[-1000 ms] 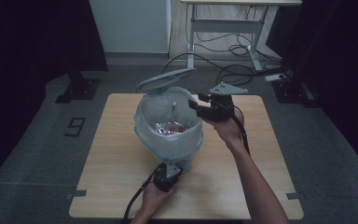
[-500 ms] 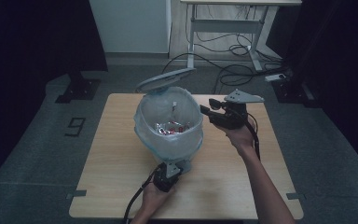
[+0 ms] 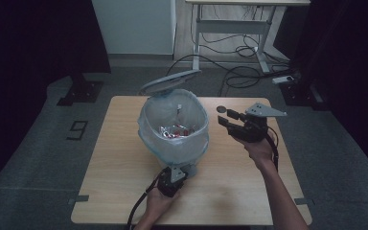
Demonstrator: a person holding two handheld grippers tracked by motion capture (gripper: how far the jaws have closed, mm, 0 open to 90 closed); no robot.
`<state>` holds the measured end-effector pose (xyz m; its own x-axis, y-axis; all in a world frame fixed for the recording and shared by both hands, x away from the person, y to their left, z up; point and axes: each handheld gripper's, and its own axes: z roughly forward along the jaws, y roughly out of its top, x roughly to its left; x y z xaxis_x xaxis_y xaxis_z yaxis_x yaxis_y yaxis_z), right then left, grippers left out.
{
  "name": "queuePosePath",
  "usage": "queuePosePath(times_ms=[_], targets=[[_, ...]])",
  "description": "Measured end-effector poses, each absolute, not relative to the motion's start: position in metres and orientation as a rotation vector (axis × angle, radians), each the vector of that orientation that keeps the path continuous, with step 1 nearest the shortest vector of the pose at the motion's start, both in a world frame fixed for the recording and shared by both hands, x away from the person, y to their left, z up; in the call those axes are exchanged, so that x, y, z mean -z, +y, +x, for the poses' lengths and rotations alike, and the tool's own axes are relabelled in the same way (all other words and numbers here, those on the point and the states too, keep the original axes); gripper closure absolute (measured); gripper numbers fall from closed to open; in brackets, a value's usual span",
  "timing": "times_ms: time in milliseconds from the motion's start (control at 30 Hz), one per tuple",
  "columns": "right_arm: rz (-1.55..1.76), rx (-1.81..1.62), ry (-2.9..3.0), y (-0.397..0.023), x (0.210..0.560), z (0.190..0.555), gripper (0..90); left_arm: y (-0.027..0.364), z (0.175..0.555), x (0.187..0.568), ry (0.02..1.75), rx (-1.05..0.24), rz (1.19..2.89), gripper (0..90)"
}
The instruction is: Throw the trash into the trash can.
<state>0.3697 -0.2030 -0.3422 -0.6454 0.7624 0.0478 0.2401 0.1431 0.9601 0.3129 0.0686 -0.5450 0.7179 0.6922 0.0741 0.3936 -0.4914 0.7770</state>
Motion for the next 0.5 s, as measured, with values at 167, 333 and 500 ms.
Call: queuePosePath(times_ms=[167, 333, 500], targets=[[0.967, -1.517, 1.966, -0.214, 0.351, 0.366, 52.5, 0.069, 0.313, 0.545, 0.820, -0.491, 2.139, 90.0], [0.985, -1.511, 1.965, -0.222, 0.360, 0.362, 52.5, 0.069, 0.313, 0.545, 0.819, -0.491, 2.139, 90.0], [0.997, -1.504, 1.967, -0.227, 0.367, 0.361, 52.5, 0.069, 0.313, 0.545, 0.819, -0.491, 2.140, 90.0]])
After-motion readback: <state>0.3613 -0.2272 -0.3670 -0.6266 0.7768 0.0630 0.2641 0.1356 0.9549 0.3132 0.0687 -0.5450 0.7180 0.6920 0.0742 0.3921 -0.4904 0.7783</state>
